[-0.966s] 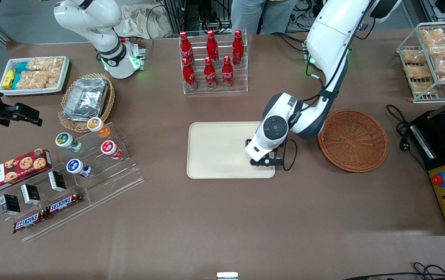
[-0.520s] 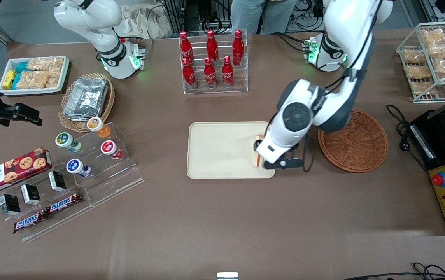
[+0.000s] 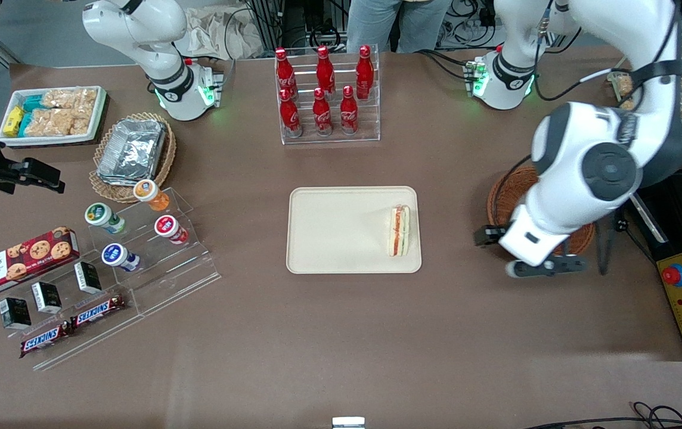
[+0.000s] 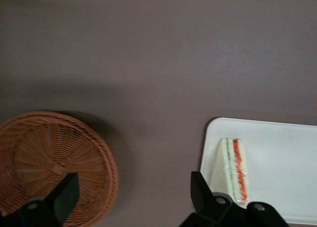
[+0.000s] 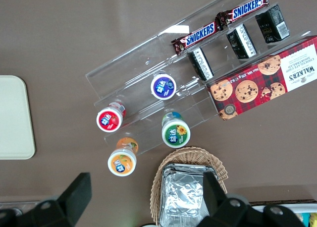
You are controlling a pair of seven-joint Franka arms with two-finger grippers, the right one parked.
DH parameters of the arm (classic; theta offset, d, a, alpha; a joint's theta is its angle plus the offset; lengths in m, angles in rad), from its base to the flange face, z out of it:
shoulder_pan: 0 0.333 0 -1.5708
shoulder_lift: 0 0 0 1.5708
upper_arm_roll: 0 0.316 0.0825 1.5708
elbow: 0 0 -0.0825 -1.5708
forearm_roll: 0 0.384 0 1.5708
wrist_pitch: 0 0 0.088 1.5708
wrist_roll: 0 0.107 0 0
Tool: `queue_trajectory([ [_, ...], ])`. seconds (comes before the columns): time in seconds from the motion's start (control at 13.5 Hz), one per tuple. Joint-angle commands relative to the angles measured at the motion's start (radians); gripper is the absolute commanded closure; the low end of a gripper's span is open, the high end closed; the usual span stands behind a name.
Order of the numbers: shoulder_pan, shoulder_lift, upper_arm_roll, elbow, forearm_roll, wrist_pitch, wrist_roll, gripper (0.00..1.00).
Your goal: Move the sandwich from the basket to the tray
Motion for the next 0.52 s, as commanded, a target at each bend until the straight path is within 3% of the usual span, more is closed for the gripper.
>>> queue_trajectory([
  [0.0,0.094,-0.054,-0.009,0.003,-0.002,-0.059,0.109,0.0],
  [0.45,0.168,-0.182,0.018,0.006,0.015,-0.138,0.191,0.0],
])
